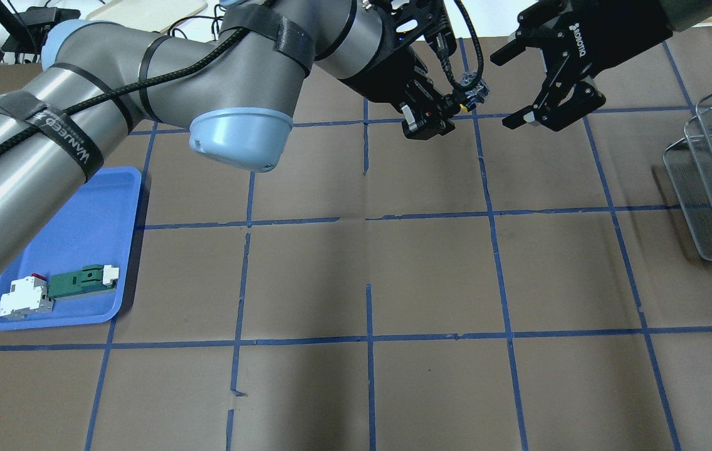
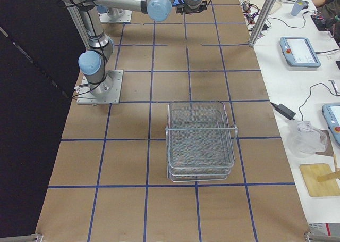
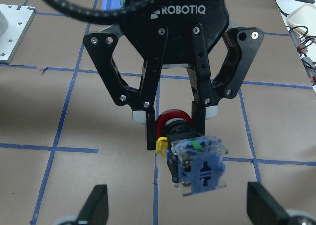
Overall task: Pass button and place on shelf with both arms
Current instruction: 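Close the right gripper around the button's red cap held by the left gripper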
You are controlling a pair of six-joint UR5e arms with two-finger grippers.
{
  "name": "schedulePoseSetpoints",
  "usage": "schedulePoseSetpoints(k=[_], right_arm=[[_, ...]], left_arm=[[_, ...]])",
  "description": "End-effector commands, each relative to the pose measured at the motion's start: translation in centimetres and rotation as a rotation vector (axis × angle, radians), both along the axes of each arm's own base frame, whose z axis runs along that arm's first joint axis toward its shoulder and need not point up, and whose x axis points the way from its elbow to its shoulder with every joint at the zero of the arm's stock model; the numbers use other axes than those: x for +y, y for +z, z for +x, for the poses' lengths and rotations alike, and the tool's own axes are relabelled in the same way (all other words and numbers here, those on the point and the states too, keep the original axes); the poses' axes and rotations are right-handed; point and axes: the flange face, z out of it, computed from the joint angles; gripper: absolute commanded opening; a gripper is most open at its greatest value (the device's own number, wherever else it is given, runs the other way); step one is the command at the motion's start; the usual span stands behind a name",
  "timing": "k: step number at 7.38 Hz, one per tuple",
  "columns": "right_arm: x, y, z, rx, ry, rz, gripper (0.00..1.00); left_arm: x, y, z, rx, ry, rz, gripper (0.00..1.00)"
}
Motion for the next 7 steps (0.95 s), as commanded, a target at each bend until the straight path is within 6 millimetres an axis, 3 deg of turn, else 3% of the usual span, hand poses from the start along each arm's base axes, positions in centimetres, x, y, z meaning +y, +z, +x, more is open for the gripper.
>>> schedulePoseSetpoints(k=[1,4,6,7], right_arm=[[-0.7,-0.8,0.9,-0.03,-0.003,0.023,1.0],[-0.3,-0.3,3.1,-0.03,-0.025,0.077,1.0],[-0.5,-0.5,3.3,-0.025,-0.02,0.067,0.96],[-0.6,-0.5,3.1,-0.013,-0.021,0.066,0.98]], left_arm=[[0.2,0.1,-0.3,0.019,-0.003,-0.002,0.0],[0.6,0.4,-0.7,0.028,-0.013,-0.003,0.0],[0.8,0.9,-0.6,0.042,-0.017,-0.006,0.0],[0.8,1.1,-0.6,0.042,-0.015,-0.009,0.0]])
